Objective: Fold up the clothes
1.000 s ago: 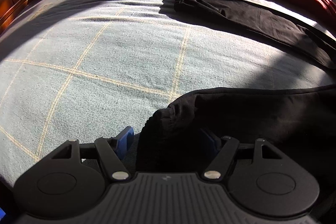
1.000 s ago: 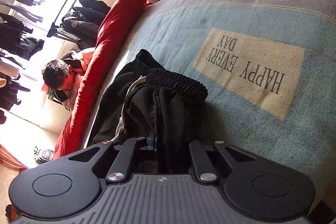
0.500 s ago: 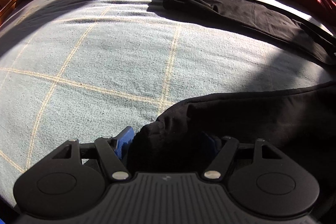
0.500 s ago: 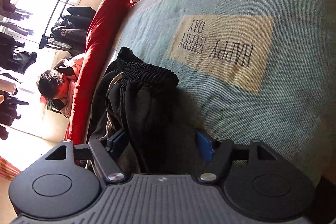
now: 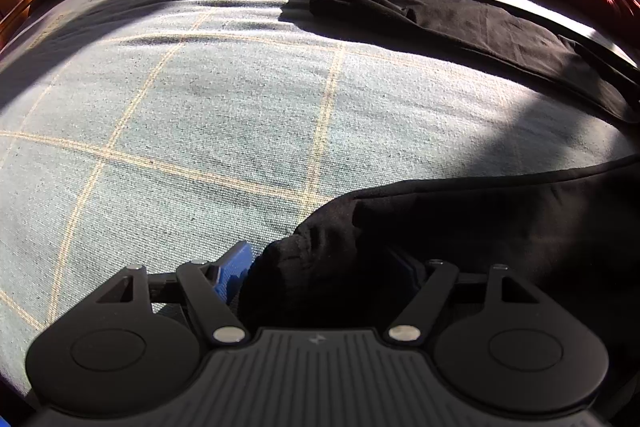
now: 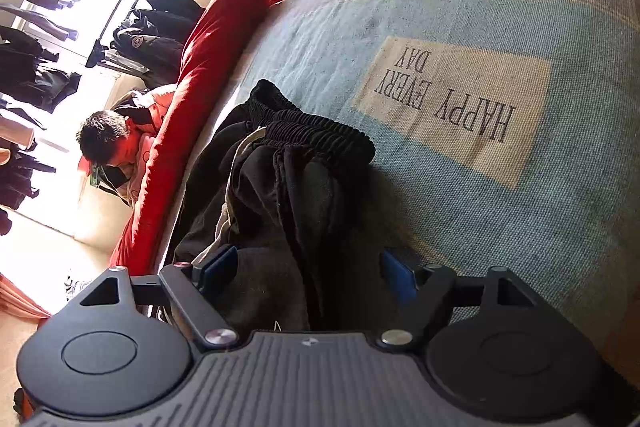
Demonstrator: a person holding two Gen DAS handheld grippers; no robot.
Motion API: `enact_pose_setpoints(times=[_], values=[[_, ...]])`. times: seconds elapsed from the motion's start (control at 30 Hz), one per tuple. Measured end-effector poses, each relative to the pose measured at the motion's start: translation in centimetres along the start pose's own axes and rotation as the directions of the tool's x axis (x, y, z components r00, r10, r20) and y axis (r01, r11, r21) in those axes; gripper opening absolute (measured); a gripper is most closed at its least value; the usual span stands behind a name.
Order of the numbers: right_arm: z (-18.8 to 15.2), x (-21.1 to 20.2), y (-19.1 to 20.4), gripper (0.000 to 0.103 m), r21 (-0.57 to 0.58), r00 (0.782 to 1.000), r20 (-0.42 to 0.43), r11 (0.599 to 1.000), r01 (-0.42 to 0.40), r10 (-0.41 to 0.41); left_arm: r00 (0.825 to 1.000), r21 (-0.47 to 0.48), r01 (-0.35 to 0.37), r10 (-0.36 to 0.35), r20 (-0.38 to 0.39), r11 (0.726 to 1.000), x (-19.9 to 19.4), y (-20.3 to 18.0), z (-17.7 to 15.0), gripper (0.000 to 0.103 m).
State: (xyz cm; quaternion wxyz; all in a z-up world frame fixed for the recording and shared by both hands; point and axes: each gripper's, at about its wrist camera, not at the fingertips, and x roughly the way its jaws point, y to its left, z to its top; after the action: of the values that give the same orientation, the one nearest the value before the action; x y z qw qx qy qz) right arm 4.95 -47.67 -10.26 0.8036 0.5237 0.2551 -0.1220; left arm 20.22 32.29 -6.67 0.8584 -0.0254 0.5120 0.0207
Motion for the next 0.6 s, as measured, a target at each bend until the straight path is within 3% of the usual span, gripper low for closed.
enact_pose_setpoints(times=[0.3, 0.5, 0.6], values=[[0.0, 2.2, -0.2, 0.082, 0.005, 0.999, -0.046, 1.000, -0.018, 0.018, 1.000, -0.002, -0.004, 0.004, 0.001, 1.000, 0.2, -0.1, 0.2, 0.075], [0.3, 1.0, 0.7, 0.082, -0.055, 0.998, 0.007, 0.996, 0.068, -0.068, 1.000, -0.007, -0.003, 0.003, 0.003, 1.000, 0.2, -0.1, 0.2, 0.075], [1.1, -0.2, 0.7, 0.084, -0.048, 0.999, 0.039, 0.998, 0.030, -0.029, 1.000, -0.009, -0.004, 0.004, 0.002, 1.000, 0.2, 0.0, 0.2, 0.075]])
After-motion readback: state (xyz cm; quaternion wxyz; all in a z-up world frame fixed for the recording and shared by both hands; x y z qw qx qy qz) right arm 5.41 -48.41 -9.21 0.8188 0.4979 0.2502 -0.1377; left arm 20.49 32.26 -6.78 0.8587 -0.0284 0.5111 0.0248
